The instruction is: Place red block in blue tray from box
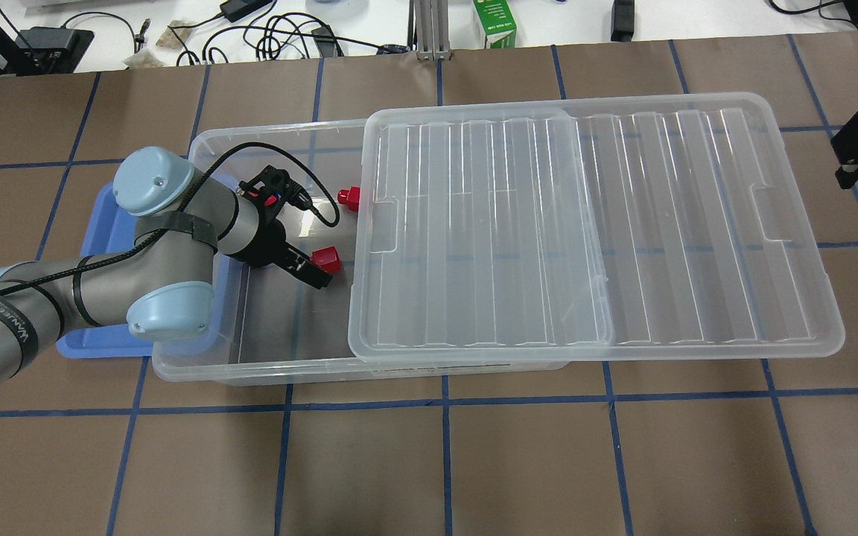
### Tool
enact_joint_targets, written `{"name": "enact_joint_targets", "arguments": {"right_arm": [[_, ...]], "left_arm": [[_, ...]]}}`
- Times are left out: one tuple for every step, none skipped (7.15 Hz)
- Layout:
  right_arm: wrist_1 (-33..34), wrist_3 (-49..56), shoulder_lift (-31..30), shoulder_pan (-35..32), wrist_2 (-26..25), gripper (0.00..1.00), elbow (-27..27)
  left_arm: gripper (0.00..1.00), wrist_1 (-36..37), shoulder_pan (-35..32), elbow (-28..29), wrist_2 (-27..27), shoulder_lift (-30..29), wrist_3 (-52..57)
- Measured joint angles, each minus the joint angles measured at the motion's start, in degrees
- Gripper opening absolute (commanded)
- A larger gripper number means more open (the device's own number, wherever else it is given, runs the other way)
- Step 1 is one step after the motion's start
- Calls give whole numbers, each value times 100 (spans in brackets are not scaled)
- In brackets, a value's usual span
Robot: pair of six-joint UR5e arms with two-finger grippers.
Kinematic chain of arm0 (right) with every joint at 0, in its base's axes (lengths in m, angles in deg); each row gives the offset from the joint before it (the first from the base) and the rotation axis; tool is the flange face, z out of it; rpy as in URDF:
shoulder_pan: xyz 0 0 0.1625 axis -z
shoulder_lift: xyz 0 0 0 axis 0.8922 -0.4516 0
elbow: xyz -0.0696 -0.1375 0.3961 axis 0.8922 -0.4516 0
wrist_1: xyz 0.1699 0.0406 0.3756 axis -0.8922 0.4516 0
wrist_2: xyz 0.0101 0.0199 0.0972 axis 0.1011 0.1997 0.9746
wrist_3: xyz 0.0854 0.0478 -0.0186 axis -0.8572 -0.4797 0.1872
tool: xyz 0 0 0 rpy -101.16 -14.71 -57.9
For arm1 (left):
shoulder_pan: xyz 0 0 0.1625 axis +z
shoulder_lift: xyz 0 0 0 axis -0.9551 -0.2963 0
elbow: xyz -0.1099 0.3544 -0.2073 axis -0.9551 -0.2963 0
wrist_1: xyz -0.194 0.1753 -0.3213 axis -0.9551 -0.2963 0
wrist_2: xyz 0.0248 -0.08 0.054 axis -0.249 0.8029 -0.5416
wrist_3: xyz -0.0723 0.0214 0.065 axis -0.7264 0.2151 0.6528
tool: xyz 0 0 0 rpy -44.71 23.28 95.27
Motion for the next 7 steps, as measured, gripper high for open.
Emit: {"name": "enact_joint_targets", "arguments": {"right_arm": [[2, 0, 0, 0, 19, 100, -3], [1, -2, 0, 0, 31, 100, -3], [7, -6, 6, 2, 17, 100, -1], [28, -33, 17, 13, -12, 100, -3], [51, -80, 22, 27, -27, 100, -9], [76, -105, 25, 34, -15, 100, -11], [109, -116, 28, 46, -2, 100, -4]], "left_arm": [[100, 211, 4, 0, 16, -114, 2], [100, 361, 11, 16, 23, -235, 0], [100, 539, 15, 34, 27, -360, -12], [54, 770, 17, 44, 30, -490, -25], [43, 965, 13, 47, 31, -602, -34], [43, 1122, 8, 44, 31, -687, -37], [0, 1225, 6, 36, 31, -759, -41]]}}
